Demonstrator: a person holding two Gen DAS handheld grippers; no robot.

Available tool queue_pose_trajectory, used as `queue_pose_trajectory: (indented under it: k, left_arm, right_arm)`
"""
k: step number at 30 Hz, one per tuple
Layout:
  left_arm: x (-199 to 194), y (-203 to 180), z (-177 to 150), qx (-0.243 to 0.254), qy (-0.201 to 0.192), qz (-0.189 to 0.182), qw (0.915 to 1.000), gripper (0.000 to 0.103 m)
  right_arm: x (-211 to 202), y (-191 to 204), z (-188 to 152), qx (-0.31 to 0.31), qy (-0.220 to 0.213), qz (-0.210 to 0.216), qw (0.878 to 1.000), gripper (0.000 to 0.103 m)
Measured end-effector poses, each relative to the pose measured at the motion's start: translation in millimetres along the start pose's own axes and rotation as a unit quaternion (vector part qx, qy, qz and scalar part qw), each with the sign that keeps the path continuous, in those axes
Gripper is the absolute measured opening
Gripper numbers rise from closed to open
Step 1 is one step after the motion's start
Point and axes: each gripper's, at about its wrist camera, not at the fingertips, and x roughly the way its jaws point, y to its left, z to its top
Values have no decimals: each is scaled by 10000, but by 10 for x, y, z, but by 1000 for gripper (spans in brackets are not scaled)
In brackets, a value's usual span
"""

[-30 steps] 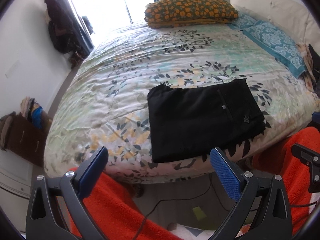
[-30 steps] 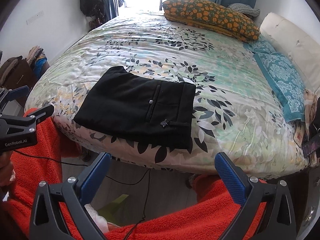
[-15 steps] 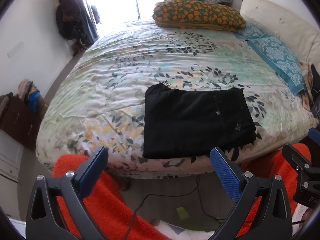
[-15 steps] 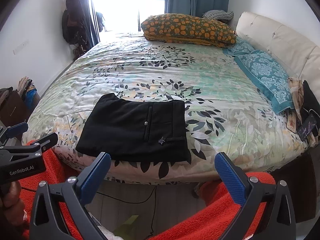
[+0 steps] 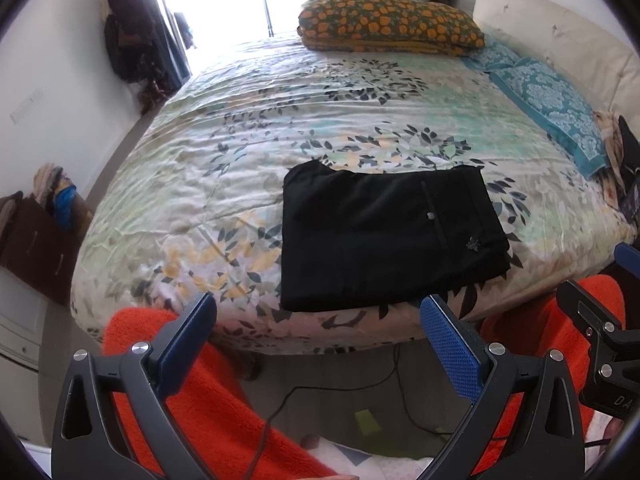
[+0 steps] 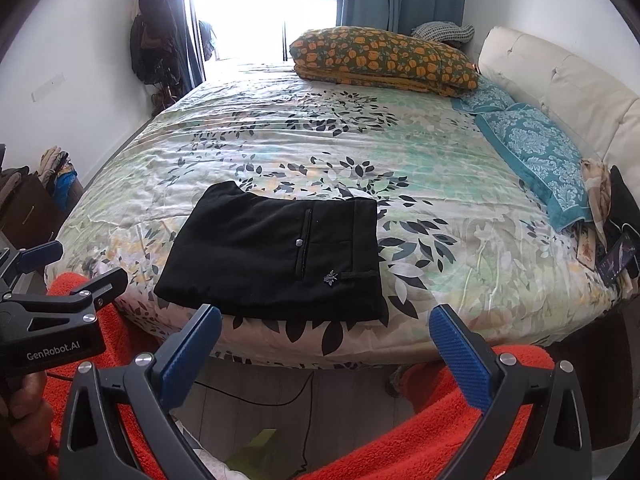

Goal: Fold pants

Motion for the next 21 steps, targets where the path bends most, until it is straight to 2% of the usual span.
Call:
queue_pose_trajectory:
  k: [21]
  left_arm:
    - [78,6,-38,-40,140,32,9999,102]
  right_arm:
    - [45,2,-7,31,68,-141,9999,103]
